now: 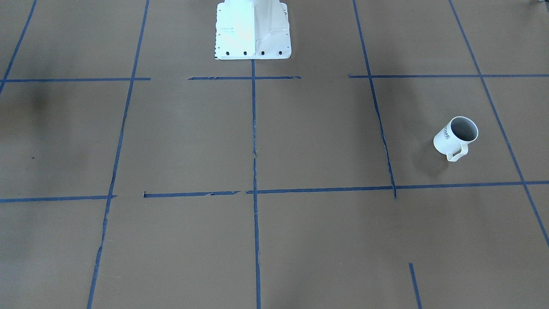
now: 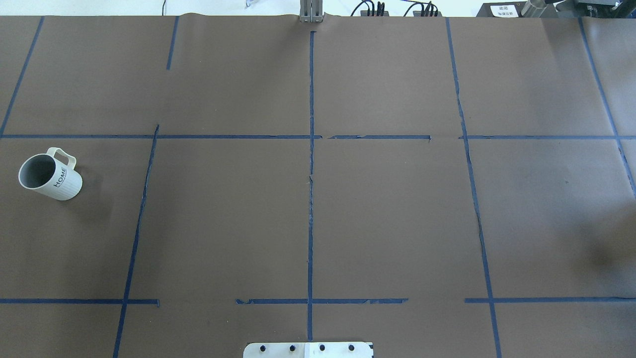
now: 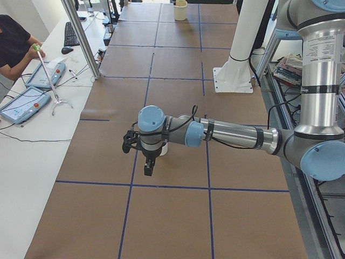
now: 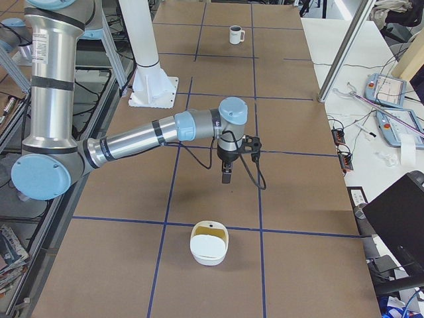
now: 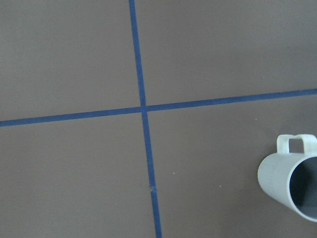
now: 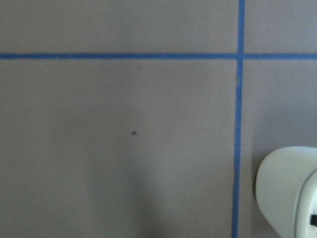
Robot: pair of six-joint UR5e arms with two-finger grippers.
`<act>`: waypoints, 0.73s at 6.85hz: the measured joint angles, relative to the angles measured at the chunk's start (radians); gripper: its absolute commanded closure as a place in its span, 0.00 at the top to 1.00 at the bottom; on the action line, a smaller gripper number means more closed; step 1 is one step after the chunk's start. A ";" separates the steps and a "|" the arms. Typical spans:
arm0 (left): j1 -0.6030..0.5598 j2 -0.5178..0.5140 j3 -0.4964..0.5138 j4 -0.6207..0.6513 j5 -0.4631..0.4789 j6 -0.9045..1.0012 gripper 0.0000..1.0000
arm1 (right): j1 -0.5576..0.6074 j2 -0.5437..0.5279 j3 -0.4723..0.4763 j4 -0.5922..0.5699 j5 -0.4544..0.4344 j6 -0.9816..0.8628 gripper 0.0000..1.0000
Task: Left arm hands cup to right arm to dump lemon
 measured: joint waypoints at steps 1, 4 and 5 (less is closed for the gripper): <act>-0.021 0.016 -0.001 0.062 -0.009 0.045 1.00 | 0.024 -0.076 -0.006 0.001 0.006 -0.097 1.00; -0.029 0.048 0.001 0.097 -0.070 -0.030 1.00 | 0.052 -0.172 -0.051 0.028 0.112 -0.196 1.00; -0.030 0.051 -0.008 0.094 -0.071 -0.056 1.00 | 0.054 -0.170 -0.054 0.068 0.096 -0.193 1.00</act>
